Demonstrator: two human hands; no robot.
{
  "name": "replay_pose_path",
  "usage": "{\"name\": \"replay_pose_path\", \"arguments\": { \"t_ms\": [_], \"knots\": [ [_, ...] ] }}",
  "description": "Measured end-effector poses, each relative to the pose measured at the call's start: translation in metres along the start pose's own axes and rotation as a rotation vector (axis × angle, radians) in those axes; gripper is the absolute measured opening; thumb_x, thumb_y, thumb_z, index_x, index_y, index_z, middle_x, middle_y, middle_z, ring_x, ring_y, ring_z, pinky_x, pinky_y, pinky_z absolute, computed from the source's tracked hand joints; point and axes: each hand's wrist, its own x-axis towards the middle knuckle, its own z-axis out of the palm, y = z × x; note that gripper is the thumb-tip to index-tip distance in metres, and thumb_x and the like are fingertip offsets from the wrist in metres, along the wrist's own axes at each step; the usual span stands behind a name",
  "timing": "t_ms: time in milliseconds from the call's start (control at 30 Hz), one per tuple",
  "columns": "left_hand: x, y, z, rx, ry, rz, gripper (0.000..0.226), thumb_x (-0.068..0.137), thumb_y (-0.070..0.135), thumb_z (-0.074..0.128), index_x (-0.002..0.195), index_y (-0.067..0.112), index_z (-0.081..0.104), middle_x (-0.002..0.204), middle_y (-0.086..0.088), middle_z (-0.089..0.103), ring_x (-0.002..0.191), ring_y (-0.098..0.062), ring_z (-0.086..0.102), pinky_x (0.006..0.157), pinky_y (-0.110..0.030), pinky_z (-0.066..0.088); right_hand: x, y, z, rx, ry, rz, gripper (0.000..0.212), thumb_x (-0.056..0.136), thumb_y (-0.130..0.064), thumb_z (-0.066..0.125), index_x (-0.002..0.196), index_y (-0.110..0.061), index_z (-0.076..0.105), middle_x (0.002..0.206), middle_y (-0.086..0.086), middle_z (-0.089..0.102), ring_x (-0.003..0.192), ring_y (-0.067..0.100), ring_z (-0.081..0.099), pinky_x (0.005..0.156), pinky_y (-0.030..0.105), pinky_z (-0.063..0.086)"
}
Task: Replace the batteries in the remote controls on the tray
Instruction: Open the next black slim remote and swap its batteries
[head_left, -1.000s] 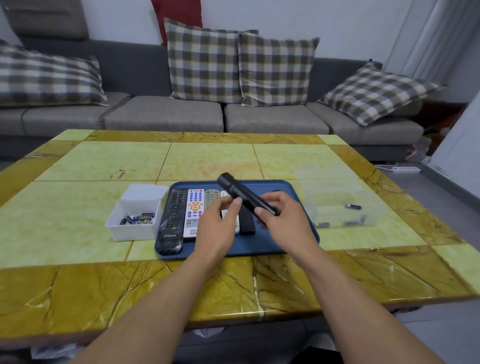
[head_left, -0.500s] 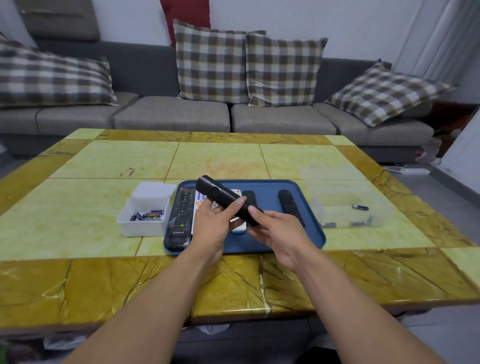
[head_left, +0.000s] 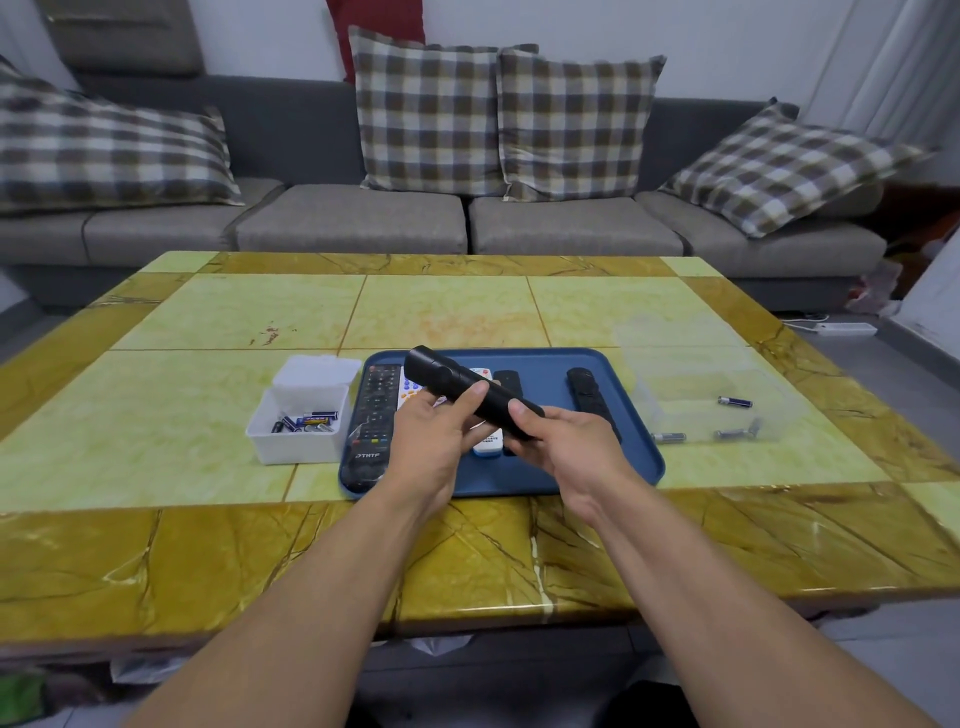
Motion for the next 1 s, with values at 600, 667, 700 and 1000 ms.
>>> {"name": "replay_pose_path", "arguments": {
  "t_ms": [600,667,700,1000],
  "knots": [
    [0.003,-0.008,-0.007,0.032,0.068,-0.001,0.024,0.091,0.005,0.071,0.113,0.000,0.062,0.100,-0.013,0.077,0.097,-0.028,0.075,0.081,-0.033,0.061,0.002,0.007,-0.010,-0.840,0.140,-0.433,0.045,0.072,-0.030,0.088,0.114,-0.026,0.073,0.104,-0.012,0.069,0.078,-0.002,0.066,0.065,0.007,0.044],
    [0.005,-0.008,-0.008,0.023,0.062,-0.036,0.021,0.096,0.011,0.066,0.115,0.003,0.062,0.105,-0.016,0.075,0.098,-0.028,0.075,0.083,-0.036,0.061,0.002,0.008,-0.009,-0.911,0.119,-0.459,0.051,0.071,-0.030,0.089,0.119,-0.026,0.071,0.104,-0.010,0.065,0.080,0.000,0.064,0.068,0.009,0.043],
    [0.005,-0.008,-0.008,0.010,0.058,-0.062,0.020,0.099,0.014,0.062,0.117,0.004,0.061,0.108,-0.017,0.074,0.098,-0.028,0.075,0.083,-0.036,0.061,0.003,0.009,-0.009,-0.935,0.112,-0.468,0.052,0.071,-0.031,0.089,0.120,-0.026,0.071,0.104,-0.009,0.063,0.082,0.003,0.064,0.070,0.011,0.045],
    [0.010,-0.007,-0.009,0.021,0.149,-0.025,0.020,0.104,0.026,0.053,0.116,0.012,0.062,0.113,-0.013,0.072,0.100,-0.026,0.074,0.080,-0.035,0.060,0.004,0.008,-0.010,-1.099,0.100,-0.538,0.050,0.082,-0.040,0.078,0.129,-0.029,0.065,0.104,-0.008,0.057,0.090,0.012,0.064,0.084,0.037,0.055]
  ]
}}
